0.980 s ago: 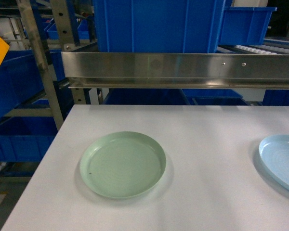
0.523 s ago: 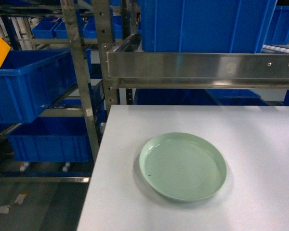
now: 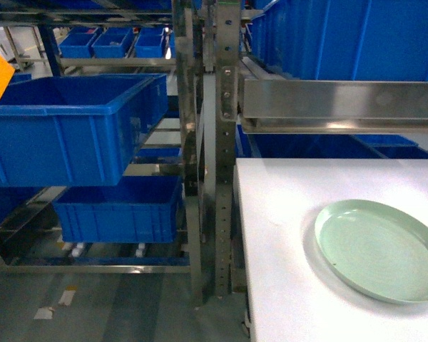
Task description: Sort and place red and yellow blocks in left bins
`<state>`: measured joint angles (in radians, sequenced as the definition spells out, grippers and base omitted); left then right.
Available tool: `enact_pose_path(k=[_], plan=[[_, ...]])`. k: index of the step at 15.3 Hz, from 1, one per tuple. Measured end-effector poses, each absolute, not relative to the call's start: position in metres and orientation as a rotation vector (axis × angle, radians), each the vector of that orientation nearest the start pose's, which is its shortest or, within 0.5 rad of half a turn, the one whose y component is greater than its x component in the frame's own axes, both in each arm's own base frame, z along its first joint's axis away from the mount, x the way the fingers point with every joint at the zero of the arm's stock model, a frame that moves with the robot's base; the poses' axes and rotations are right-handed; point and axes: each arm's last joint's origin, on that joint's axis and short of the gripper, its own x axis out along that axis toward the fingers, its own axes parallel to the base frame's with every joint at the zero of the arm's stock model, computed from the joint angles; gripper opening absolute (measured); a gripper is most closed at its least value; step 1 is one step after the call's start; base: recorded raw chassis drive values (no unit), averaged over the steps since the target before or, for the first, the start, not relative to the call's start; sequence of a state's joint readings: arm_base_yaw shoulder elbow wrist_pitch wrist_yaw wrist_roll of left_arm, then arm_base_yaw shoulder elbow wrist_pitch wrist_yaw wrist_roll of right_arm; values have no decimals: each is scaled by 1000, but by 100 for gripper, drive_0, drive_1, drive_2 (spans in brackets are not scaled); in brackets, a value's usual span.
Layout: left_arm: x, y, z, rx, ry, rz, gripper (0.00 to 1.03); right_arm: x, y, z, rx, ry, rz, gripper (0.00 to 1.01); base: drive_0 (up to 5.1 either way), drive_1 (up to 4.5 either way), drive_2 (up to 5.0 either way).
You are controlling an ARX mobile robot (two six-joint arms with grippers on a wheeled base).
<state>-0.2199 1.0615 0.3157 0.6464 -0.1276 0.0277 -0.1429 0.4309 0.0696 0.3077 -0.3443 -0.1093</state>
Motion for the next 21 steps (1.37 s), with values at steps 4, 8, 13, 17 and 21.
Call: enact_pose_path(k=[4, 8, 13, 17, 21], plan=[[204, -42, 202, 45, 98, -92, 26, 125, -8, 178, -96, 39, 204, 28, -497, 249, 249], [204, -42, 202, 45, 98, -92, 26, 126, -8, 178, -95, 43, 204, 28, -500, 245, 245], [204, -42, 202, 45, 99, -95, 26, 125, -8, 178, -96, 40, 204, 28, -494, 251, 251], [204, -42, 202, 45, 98, -91, 26, 125, -8, 178, -96, 42, 203, 28, -495, 251, 251], [204, -41, 202, 45, 95, -89, 26, 125, -8, 178, -96, 41, 204, 28, -496, 250, 250]])
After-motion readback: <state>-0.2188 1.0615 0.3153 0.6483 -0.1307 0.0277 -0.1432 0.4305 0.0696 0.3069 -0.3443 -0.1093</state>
